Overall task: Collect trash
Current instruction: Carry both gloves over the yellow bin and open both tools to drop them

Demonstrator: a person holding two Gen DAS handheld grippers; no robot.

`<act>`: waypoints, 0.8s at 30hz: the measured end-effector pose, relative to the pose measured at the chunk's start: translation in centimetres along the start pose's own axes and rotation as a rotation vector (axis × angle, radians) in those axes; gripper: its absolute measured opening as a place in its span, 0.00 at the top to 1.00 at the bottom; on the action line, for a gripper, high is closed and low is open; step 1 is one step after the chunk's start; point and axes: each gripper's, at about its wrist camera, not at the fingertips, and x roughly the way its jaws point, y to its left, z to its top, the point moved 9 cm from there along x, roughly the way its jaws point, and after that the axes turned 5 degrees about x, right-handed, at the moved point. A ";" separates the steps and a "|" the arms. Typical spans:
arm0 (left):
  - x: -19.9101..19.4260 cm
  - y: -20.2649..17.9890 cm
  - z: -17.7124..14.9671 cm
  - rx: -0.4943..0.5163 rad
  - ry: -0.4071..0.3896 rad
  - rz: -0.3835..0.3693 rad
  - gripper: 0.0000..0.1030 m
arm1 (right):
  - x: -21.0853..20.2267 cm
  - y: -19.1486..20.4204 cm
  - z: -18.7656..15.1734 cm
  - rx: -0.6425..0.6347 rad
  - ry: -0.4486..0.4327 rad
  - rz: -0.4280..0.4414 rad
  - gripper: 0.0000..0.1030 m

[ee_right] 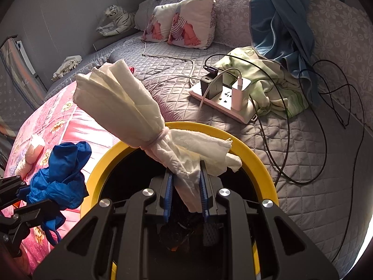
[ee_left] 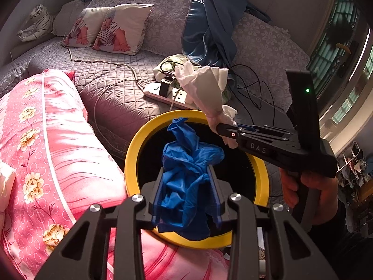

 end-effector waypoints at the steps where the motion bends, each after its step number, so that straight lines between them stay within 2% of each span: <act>1: 0.1 0.0 -0.1 0.000 0.000 0.000 0.70 | 0.0 -0.1 0.0 0.001 0.002 -0.002 0.82; 4: 0.2 -0.1 -0.2 0.003 0.001 -0.005 0.70 | 0.2 -0.3 -0.1 0.006 0.010 -0.012 0.81; 6: 0.2 0.0 -0.2 -0.001 -0.001 -0.004 0.66 | 0.4 -0.5 -0.2 0.011 0.016 -0.015 0.81; 8: 0.1 0.1 -0.3 -0.006 -0.006 0.003 0.57 | 0.5 -0.7 -0.3 0.018 0.020 -0.018 0.80; 10: -0.1 0.2 -0.2 -0.013 -0.012 0.005 0.50 | 0.5 -0.9 -0.2 0.026 0.020 -0.024 0.73; 11: -0.2 0.3 -0.2 -0.017 -0.017 0.009 0.45 | 0.5 -1.1 -0.2 0.029 0.020 -0.028 0.72; 13: -0.4 0.5 -0.1 -0.024 -0.026 0.014 0.42 | 0.5 -1.3 -0.2 0.035 0.019 -0.029 0.69; 24: -3.2 2.0 0.4 -0.057 -0.082 0.038 0.42 | -0.8 -0.5 0.5 0.025 -0.001 -0.026 0.68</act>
